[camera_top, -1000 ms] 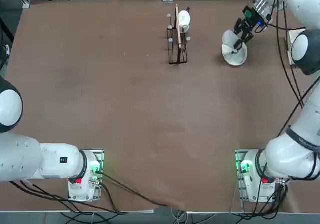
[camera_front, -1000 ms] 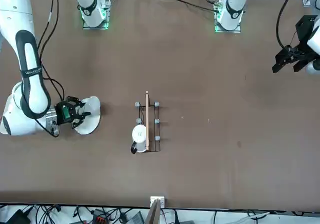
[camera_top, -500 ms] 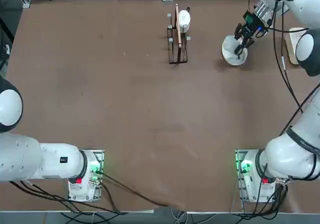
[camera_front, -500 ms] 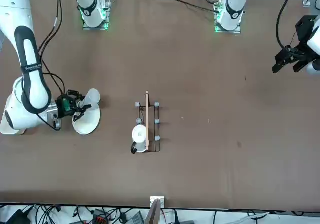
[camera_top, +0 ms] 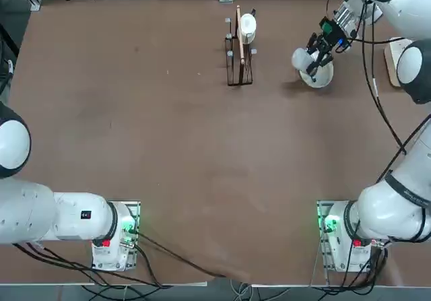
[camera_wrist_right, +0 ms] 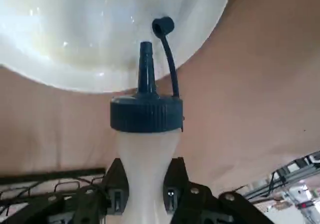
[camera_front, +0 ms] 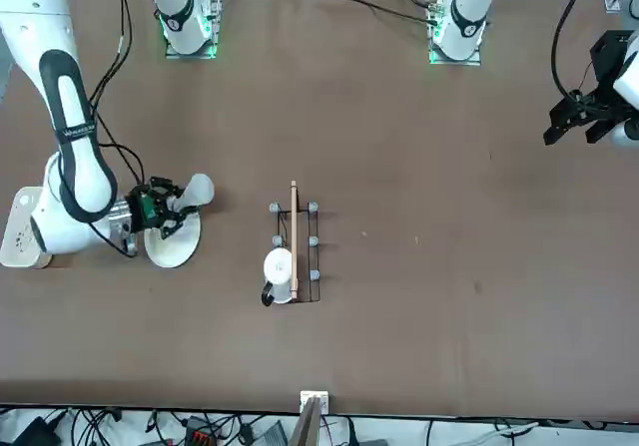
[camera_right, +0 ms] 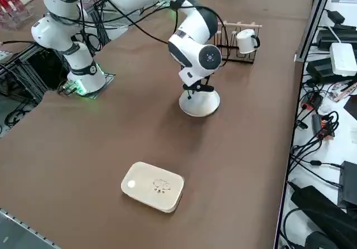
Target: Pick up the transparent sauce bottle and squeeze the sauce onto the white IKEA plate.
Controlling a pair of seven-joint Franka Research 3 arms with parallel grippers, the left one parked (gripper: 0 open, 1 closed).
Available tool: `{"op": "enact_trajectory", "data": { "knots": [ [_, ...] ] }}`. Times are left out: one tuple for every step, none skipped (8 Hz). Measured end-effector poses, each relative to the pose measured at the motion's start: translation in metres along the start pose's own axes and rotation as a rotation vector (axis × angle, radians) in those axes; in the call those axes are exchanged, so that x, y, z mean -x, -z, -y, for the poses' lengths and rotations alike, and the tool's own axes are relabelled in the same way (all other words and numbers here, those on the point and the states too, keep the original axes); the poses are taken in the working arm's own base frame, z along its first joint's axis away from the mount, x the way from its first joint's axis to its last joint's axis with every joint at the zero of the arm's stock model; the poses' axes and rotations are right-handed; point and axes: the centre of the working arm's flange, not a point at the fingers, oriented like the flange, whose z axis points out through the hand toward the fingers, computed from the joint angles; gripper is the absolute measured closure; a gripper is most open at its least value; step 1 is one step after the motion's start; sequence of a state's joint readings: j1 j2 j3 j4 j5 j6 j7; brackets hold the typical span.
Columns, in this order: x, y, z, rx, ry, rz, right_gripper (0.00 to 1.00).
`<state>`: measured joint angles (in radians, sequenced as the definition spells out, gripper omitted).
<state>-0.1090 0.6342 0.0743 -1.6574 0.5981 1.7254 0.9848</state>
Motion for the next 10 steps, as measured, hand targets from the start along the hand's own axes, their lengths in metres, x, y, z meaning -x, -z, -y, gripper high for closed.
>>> {"op": "enact_trajectory", "data": {
  "knots": [
    [0.003, -0.003, 0.003, -0.017, 0.0, 0.006, 0.63],
    [0.007, -0.007, 0.008, -0.041, 0.002, 0.003, 0.63],
    [0.01, -0.01, 0.013, -0.064, 0.004, -0.002, 0.63],
    [0.012, -0.012, 0.018, -0.09, 0.003, -0.005, 0.63],
    [0.011, -0.01, 0.02, -0.111, 0.0, -0.006, 0.63],
    [0.011, -0.006, 0.021, -0.126, -0.001, -0.009, 0.63],
    [0.011, -0.001, 0.024, -0.14, 0.003, -0.015, 0.63],
    [0.011, 0.007, 0.028, -0.155, 0.009, -0.022, 0.63],
    [0.012, 0.016, 0.03, -0.165, 0.018, -0.037, 0.63],
    [0.012, 0.022, 0.03, -0.148, 0.034, -0.085, 0.63]
  ]
}}
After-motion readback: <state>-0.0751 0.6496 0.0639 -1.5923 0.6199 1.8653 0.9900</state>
